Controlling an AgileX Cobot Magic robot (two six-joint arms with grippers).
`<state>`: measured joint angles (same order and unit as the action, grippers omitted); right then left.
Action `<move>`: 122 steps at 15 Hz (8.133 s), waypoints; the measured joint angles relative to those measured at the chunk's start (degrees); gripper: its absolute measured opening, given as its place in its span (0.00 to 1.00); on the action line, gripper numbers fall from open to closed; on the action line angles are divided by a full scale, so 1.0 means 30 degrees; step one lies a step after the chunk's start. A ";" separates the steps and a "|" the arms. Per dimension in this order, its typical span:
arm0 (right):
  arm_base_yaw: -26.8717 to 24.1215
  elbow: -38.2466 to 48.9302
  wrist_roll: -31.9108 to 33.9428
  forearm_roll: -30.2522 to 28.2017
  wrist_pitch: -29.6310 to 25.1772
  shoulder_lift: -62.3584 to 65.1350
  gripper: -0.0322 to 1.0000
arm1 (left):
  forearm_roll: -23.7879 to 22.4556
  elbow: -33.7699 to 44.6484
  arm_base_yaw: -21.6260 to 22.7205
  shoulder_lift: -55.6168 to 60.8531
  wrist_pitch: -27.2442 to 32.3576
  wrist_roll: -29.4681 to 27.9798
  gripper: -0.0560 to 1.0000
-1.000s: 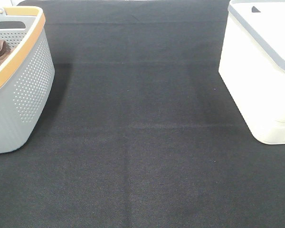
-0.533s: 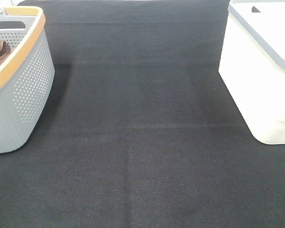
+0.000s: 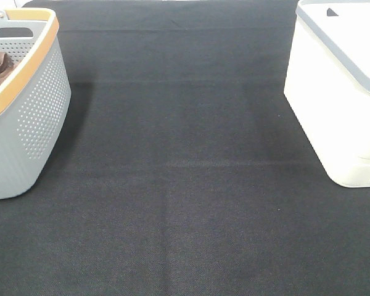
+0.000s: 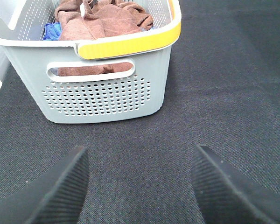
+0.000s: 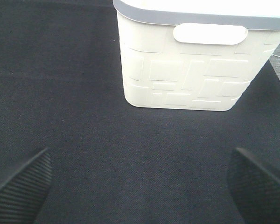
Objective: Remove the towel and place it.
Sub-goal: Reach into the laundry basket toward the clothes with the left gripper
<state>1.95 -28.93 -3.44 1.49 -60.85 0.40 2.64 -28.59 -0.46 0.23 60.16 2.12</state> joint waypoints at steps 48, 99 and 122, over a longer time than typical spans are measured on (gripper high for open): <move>0.0000 0.0000 0.0000 0.0000 0.0000 0.0000 0.96 | 0.0000 0.0000 0.0000 0.0000 0.0000 0.0000 0.63; 0.0000 0.0000 0.0000 0.0000 0.0000 0.0000 0.96 | -0.2082 -2.3033 0.2483 -3.5848 -0.7105 -0.3686 0.61; 0.0000 0.0000 0.0000 0.0000 0.0000 0.0000 0.96 | -0.0993 -3.1494 0.2979 -4.5531 -0.2254 -0.5271 0.61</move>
<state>1.95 -28.93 -3.44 1.49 -60.85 0.40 -0.34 -123.07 8.48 -136.36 53.40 -13.69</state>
